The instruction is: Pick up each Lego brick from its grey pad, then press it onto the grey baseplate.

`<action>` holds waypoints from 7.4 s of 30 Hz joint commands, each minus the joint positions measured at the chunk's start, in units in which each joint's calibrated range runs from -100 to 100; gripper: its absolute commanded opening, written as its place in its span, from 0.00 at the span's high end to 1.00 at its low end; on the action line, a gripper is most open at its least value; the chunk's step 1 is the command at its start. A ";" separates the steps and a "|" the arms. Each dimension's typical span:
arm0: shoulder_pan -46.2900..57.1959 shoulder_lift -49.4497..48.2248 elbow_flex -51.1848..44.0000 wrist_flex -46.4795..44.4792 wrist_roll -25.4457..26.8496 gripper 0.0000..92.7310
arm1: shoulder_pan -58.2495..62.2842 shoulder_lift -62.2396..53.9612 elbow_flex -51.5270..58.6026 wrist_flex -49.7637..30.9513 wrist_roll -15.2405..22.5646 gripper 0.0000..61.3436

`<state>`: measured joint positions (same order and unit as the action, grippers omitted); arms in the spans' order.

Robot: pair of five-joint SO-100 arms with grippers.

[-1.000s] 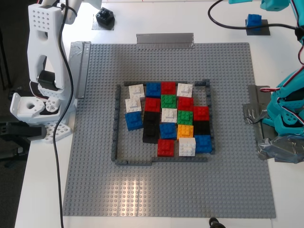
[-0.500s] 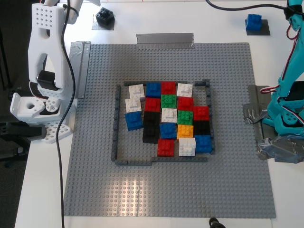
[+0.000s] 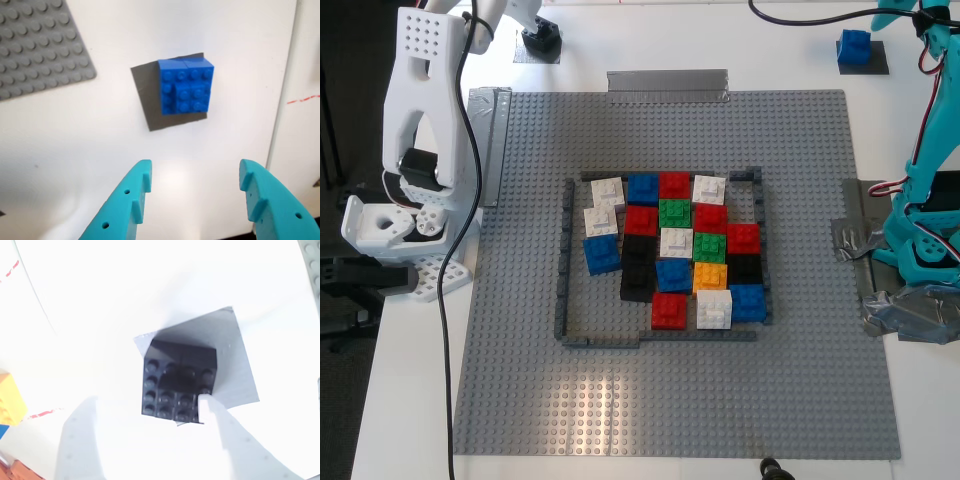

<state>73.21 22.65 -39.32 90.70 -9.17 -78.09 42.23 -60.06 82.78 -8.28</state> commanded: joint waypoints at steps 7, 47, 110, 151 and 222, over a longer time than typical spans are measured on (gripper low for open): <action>0.81 3.61 -3.35 -0.05 1.97 0.79 | 0.58 -1.54 -1.30 -1.42 -0.34 0.62; 0.52 12.11 -8.31 -6.07 4.02 0.79 | -0.80 -0.08 -2.74 -1.74 2.10 0.95; -3.61 -5.49 0.54 7.68 9.24 1.00 | 59.85 -74.85 62.36 16.57 9.63 1.00; -32.92 -39.74 47.49 8.25 32.54 1.00 | 102.50 -58.11 84.75 -25.75 19.05 1.00; -46.56 -34.16 55.16 -3.80 25.12 1.00 | 97.13 -57.16 92.61 -33.07 15.58 0.57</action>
<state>26.90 -11.41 17.27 87.22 16.07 17.73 -14.34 33.17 50.28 7.01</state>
